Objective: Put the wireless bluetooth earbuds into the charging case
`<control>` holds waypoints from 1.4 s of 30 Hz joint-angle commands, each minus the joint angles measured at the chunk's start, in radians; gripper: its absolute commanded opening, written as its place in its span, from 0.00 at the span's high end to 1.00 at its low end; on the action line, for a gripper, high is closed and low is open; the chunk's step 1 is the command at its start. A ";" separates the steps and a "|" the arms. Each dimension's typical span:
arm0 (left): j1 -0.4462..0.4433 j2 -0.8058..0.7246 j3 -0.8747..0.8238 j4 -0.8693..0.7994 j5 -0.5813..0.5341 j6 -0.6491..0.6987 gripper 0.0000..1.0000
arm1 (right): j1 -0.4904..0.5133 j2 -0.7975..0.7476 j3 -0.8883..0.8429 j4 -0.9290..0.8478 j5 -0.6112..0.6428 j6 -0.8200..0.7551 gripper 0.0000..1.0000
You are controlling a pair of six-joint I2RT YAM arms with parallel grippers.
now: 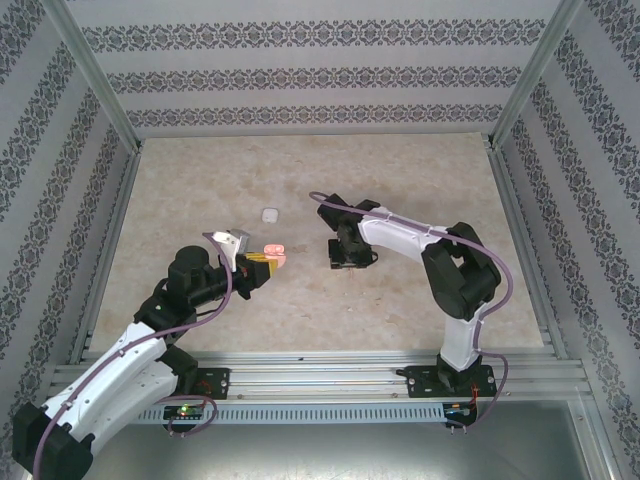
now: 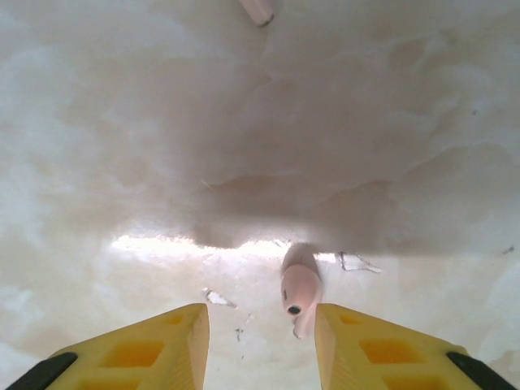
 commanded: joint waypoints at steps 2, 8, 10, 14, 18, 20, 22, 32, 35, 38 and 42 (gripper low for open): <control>-0.017 0.010 -0.014 0.069 0.006 -0.018 1.00 | -0.008 -0.060 -0.025 -0.015 -0.007 0.038 0.61; -0.035 0.056 -0.026 0.129 0.019 -0.030 1.00 | -0.024 -0.050 -0.052 -0.022 -0.018 0.063 0.63; -0.044 0.077 -0.031 0.155 0.025 -0.028 1.00 | -0.024 -0.036 -0.054 -0.023 -0.024 0.065 0.63; -0.071 0.129 -0.066 0.256 0.048 -0.014 1.00 | -0.024 -0.012 -0.053 -0.021 -0.026 0.068 0.64; -0.101 0.174 -0.085 0.335 0.073 0.016 1.00 | -0.024 0.003 -0.046 -0.013 -0.029 0.069 0.65; -0.114 0.190 -0.089 0.354 0.078 0.041 1.00 | -0.024 0.016 -0.037 -0.013 -0.028 0.067 0.66; -0.125 0.201 -0.090 0.368 0.082 0.061 1.00 | -0.024 0.031 -0.026 -0.017 -0.029 0.065 0.66; -0.155 0.250 -0.120 0.489 0.140 0.136 1.00 | -0.024 0.098 0.004 -0.017 -0.026 0.052 0.73; -0.157 0.264 -0.114 0.495 0.147 0.147 1.00 | -0.024 0.108 0.018 -0.032 -0.024 0.046 0.72; -0.162 0.278 -0.113 0.510 0.154 0.153 1.00 | -0.025 0.102 0.035 -0.046 -0.011 0.040 0.70; -0.163 0.282 -0.111 0.510 0.147 0.154 1.00 | -0.026 0.098 0.063 -0.073 0.004 0.029 0.69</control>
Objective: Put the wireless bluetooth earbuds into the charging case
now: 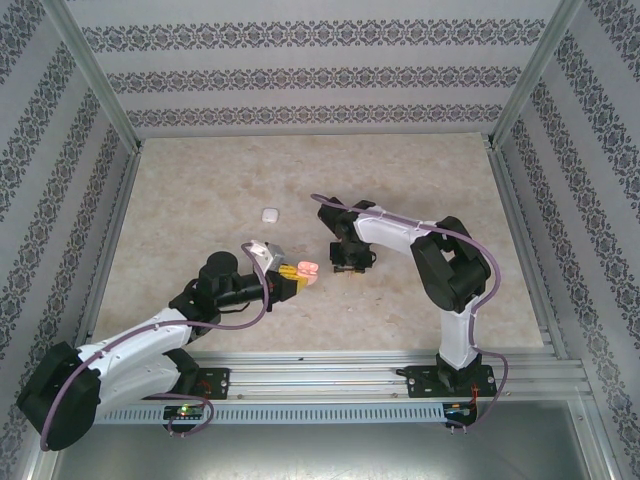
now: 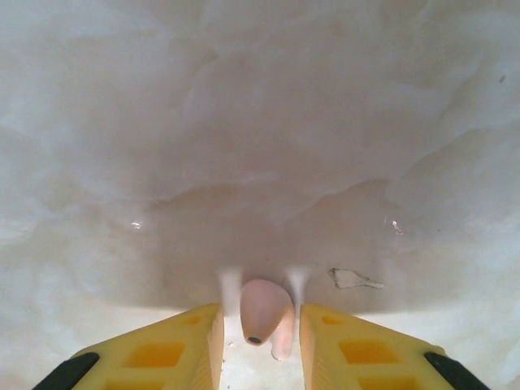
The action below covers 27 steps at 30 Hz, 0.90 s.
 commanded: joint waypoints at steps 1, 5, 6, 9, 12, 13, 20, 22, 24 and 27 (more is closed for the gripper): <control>-0.013 0.000 -0.003 0.065 0.018 0.028 1.00 | -0.011 0.013 0.041 -0.045 0.030 -0.023 0.68; -0.014 -0.006 -0.006 0.065 0.015 0.029 1.00 | -0.008 0.012 0.057 -0.066 0.040 -0.035 0.68; -0.013 -0.008 -0.006 0.064 0.015 0.028 1.00 | -0.008 0.014 0.058 -0.069 0.039 -0.036 0.68; -0.015 -0.020 -0.006 0.053 0.011 0.028 1.00 | -0.007 0.025 0.056 -0.079 0.037 -0.040 0.68; -0.016 -0.035 -0.012 0.043 0.006 0.027 1.00 | 0.000 0.035 0.048 -0.087 0.038 -0.043 0.70; -0.017 -0.039 -0.015 0.040 0.004 0.025 1.00 | 0.002 0.036 0.045 -0.085 0.039 -0.042 0.71; -0.020 -0.081 -0.035 0.031 -0.008 0.011 1.00 | 0.010 0.058 0.042 -0.076 0.028 -0.049 0.79; -0.020 -0.088 -0.037 0.032 -0.010 0.011 1.00 | 0.014 0.059 0.049 -0.079 0.028 -0.051 0.81; -0.020 -0.091 -0.037 0.029 -0.010 0.011 1.00 | 0.017 0.056 0.056 -0.088 0.030 -0.054 0.82; -0.021 -0.093 -0.036 0.028 -0.007 0.007 1.00 | 0.018 0.048 0.065 -0.104 0.038 -0.053 0.73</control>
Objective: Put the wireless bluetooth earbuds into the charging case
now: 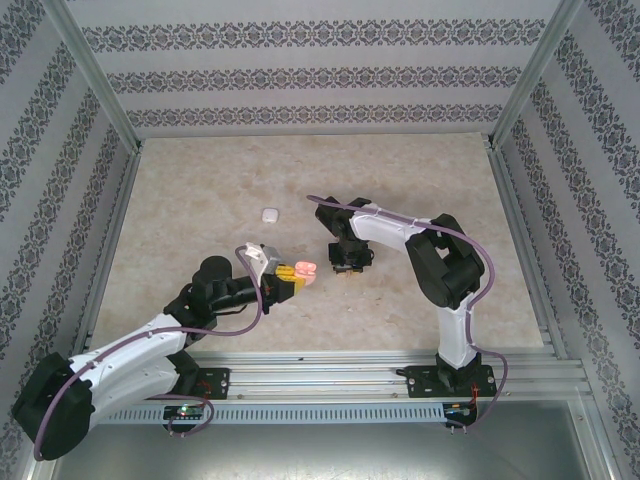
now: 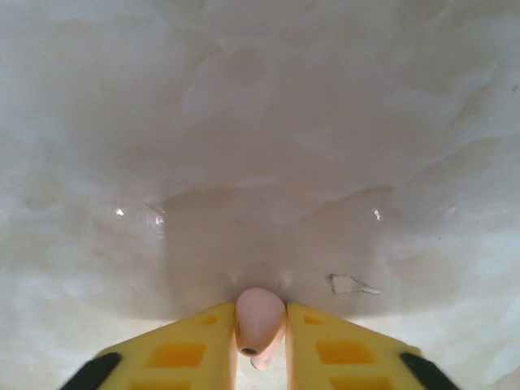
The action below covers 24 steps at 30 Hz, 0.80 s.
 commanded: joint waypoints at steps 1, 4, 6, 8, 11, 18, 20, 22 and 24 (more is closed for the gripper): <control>-0.014 -0.018 -0.007 0.019 0.006 -0.006 1.00 | 0.015 0.001 0.023 -0.046 0.029 -0.009 0.72; -0.017 -0.029 -0.006 0.009 0.002 -0.009 1.00 | 0.015 -0.011 0.035 -0.064 0.036 -0.012 0.71; -0.017 -0.039 -0.012 0.006 -0.008 -0.012 1.00 | 0.013 -0.014 0.045 -0.071 0.041 -0.012 0.71; -0.016 -0.041 -0.018 0.006 -0.018 -0.017 1.00 | 0.012 -0.014 0.052 -0.070 0.044 -0.013 0.71; -0.016 -0.034 -0.018 0.009 -0.022 -0.018 1.00 | 0.009 0.000 0.067 -0.076 0.049 -0.017 0.72; -0.016 -0.002 -0.004 0.005 -0.016 -0.015 1.00 | 0.006 0.040 0.077 -0.074 0.051 -0.022 0.76; -0.016 0.000 -0.003 0.008 -0.014 -0.017 1.00 | 0.007 0.052 0.079 -0.071 0.047 -0.026 0.78; -0.016 0.000 -0.004 0.009 -0.014 -0.016 1.00 | 0.006 0.059 0.080 -0.071 0.047 -0.029 0.78; -0.016 -0.002 -0.006 0.010 -0.013 -0.016 1.00 | 0.006 0.065 0.076 -0.066 0.047 -0.029 0.80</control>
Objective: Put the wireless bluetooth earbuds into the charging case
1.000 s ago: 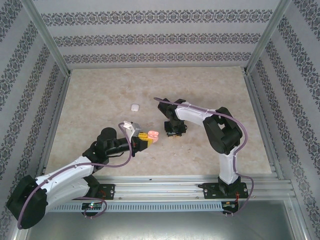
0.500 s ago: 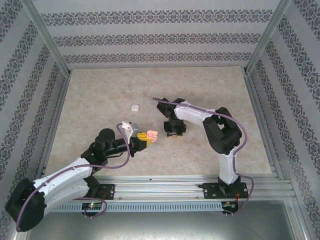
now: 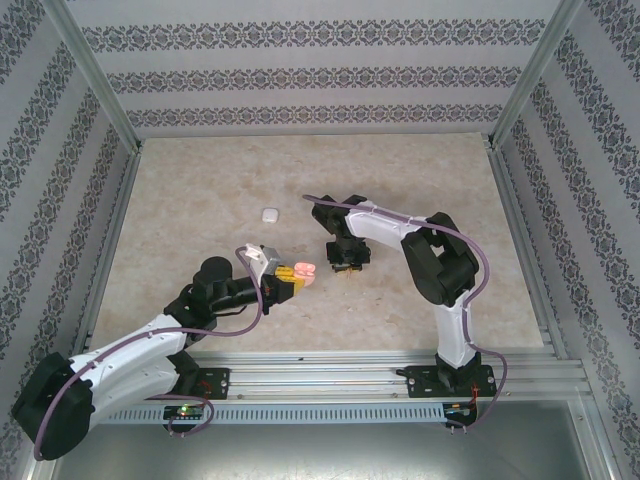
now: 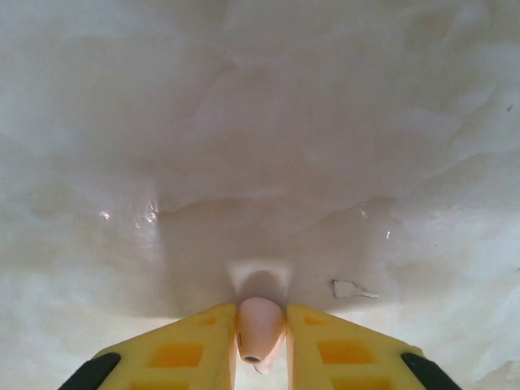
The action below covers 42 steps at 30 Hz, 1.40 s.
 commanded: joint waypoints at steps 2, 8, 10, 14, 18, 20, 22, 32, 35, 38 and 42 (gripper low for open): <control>-0.016 -0.003 -0.001 0.018 -0.002 -0.015 1.00 | 0.001 0.028 0.011 -0.012 0.021 -0.015 0.83; -0.016 0.012 0.006 0.018 0.000 -0.015 1.00 | 0.001 -0.032 -0.018 0.005 0.039 -0.018 0.90; -0.016 0.021 0.011 0.022 0.005 -0.015 1.00 | 0.002 -0.084 -0.035 0.010 0.061 -0.012 0.90; -0.016 0.042 0.010 0.077 0.024 -0.007 1.00 | 0.015 -0.230 -0.070 0.036 0.118 0.000 0.92; -0.016 0.075 0.011 0.155 0.035 -0.008 1.00 | 0.047 -0.393 -0.079 0.060 0.191 0.009 0.95; -0.016 0.096 0.013 0.199 0.034 -0.013 1.00 | 0.071 -0.470 -0.073 0.068 0.235 0.010 0.95; -0.016 0.121 0.020 0.247 0.029 -0.013 1.00 | 0.107 -0.543 -0.071 0.093 0.267 0.012 0.95; -0.016 0.295 0.127 0.461 0.013 -0.002 1.00 | 0.279 -0.760 -0.085 0.271 0.359 0.016 0.97; -0.016 0.326 0.141 0.530 0.003 -0.018 1.00 | 0.314 -0.811 -0.150 0.394 0.351 -0.002 0.97; -0.016 0.336 0.152 0.550 -0.002 -0.021 1.00 | 0.333 -0.843 -0.209 0.481 0.345 0.000 0.97; -0.016 0.322 0.149 0.557 -0.016 -0.020 1.00 | 0.347 -0.856 -0.241 0.522 0.339 -0.009 0.98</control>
